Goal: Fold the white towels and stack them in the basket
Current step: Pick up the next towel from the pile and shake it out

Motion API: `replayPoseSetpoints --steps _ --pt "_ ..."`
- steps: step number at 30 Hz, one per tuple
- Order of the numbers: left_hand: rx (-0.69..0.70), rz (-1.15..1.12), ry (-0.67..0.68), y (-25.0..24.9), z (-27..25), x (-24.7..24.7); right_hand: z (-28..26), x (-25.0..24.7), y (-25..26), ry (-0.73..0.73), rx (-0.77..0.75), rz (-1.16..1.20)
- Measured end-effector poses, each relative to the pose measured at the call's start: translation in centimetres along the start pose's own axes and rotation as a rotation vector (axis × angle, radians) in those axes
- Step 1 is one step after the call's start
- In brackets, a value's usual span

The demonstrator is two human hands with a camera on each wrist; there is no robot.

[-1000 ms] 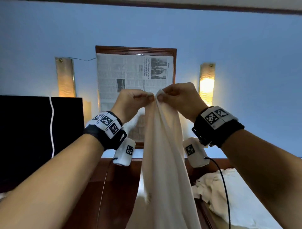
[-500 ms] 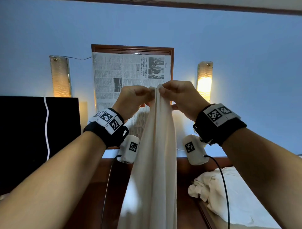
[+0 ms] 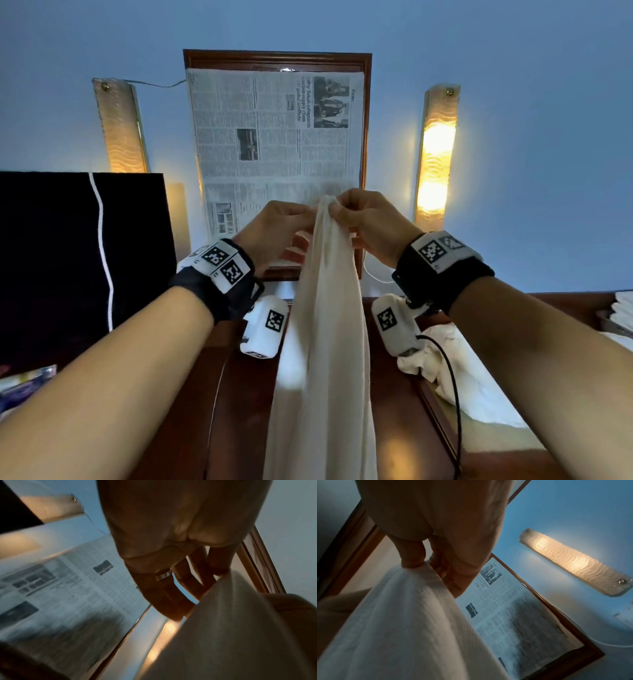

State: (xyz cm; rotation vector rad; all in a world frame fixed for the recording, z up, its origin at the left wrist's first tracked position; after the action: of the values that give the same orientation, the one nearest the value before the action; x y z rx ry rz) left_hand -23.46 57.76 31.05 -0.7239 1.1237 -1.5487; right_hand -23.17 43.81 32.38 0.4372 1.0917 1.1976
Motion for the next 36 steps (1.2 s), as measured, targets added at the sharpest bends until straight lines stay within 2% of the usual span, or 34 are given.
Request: replayPoseSetpoints --steps 4,8,13,17,19,21,26,28,32,35,36 --pt "-0.084 -0.132 -0.050 3.3 -1.1 0.8 -0.5 0.1 -1.0 -0.096 -0.091 -0.361" --pt "0.074 0.074 -0.083 3.8 -1.2 1.7 -0.9 0.1 -1.1 -0.111 -0.151 -0.592" --pt "0.117 0.156 -0.130 3.4 -0.2 3.6 -1.7 -1.1 -2.5 -0.251 -0.169 -0.571" --pt "0.135 0.186 -0.155 4.3 0.5 4.4 -2.9 -1.9 -4.9 -0.334 -0.146 -0.405" --pt "0.101 0.178 -0.209 5.2 0.9 3.8 -4.3 -1.1 -8.3 -0.259 -0.066 -0.338" --pt "0.071 0.196 -0.275 6.0 1.1 2.5 -6.5 0.3 -13.2 -0.124 0.040 -0.328" --pt "0.023 0.277 -0.427 7.7 0.7 -1.8 -12.6 1.3 -26.3 0.096 0.227 -0.632" --pt "-0.022 0.286 -0.541 8.7 0.0 -4.1 -14.9 0.6 -31.0 0.145 0.278 -0.739" --pt "0.003 0.342 -0.751 9.3 -1.9 -7.3 -19.5 -2.2 -39.0 0.284 0.479 -0.896" --pt "-0.038 0.352 -0.764 13.8 -1.2 -14.9 -23.2 -4.7 -44.5 0.395 0.657 -0.978" --pt "-0.022 0.379 -0.781 13.8 -1.6 -15.5 -24.6 -5.7 -46.3 0.424 0.742 -1.016"
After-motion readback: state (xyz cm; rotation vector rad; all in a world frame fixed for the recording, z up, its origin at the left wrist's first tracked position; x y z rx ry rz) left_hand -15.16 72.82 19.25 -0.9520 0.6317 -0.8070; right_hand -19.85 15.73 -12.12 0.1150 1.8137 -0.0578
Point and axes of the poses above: each hand's wrist, its own z-axis towards the middle knuckle, its own x-axis out of the palm, y = z × x, the point moved 8 cm from there along z, towards the middle knuckle, and after that the axes turned 12 degrees about -z, right-handed, at the moved point
